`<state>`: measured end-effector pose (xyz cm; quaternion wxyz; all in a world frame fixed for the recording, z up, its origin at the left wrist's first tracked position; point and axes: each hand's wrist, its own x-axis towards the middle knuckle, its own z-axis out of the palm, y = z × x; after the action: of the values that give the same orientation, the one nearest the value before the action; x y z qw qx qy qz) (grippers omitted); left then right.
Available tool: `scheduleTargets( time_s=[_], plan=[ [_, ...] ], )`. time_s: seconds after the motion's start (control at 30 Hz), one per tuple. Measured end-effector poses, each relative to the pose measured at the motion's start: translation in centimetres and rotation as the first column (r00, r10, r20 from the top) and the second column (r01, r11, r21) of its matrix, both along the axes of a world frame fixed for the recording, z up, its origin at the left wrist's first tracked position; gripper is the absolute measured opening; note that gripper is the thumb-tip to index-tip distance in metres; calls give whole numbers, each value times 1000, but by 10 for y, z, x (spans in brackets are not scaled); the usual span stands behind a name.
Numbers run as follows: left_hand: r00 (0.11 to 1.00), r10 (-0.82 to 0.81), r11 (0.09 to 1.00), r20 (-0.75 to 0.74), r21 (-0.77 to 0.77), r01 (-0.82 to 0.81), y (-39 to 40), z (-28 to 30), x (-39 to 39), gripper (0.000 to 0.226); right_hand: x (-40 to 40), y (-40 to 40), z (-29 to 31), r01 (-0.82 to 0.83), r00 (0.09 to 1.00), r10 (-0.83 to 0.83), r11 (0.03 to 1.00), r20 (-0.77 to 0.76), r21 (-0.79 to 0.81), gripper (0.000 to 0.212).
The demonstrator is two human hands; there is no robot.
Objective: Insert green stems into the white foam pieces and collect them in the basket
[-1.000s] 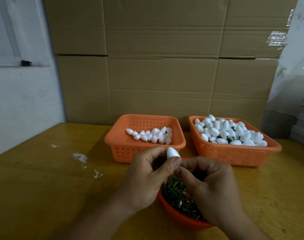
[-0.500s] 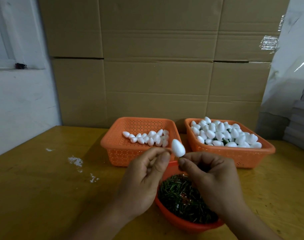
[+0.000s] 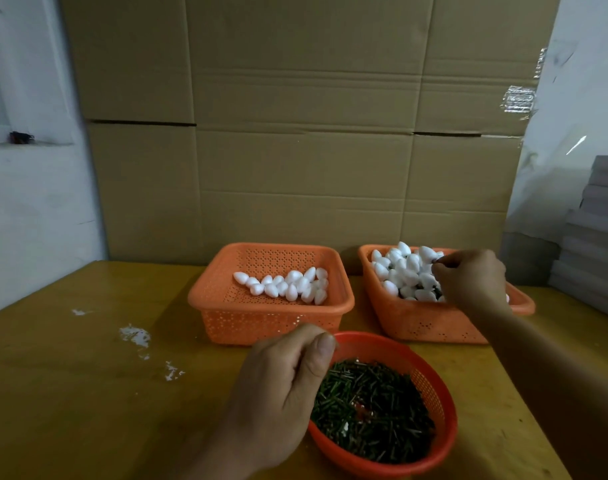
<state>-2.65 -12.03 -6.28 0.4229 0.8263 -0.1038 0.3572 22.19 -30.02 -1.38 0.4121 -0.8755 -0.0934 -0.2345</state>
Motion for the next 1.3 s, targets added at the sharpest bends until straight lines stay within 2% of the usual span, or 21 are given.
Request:
scheduleTargets(
  time_s=[0.2,0.33,0.5,0.7,0.9,1.07,1.2,1.3],
  plan=[
    [999,27,998,42,58,-30,1,2,0,58,14,16,6,38,999,-38,993,0,-111,19],
    [998,36,995,60,93,-41,1,1,-1,56,19,20,8,68,995,-79,984,-61,-163,17],
    [998,23,995,60,100,-29,0,2,-1,54,22,21,11,118,980,-147,973,-137,-201,25],
    [999,1,994,37,109,-5,0,0,0,63,20,15,6,120,988,-137,971,-70,-205,24],
    [1000,8,994,17,111,-10,-1,-1,0,58,-4,4,1,8,993,1,997,116,-76,34],
    [1000,13,992,-8,122,-12,-1,-2,1,52,-48,2,-1,-171,984,165,981,69,92,20],
    [999,28,990,-20,137,-25,3,-3,4,44,-93,-1,1,-288,957,290,927,28,241,32],
    [997,71,984,-24,168,-66,6,-4,5,30,-123,0,-3,-402,909,416,886,-11,232,38]
  ],
)
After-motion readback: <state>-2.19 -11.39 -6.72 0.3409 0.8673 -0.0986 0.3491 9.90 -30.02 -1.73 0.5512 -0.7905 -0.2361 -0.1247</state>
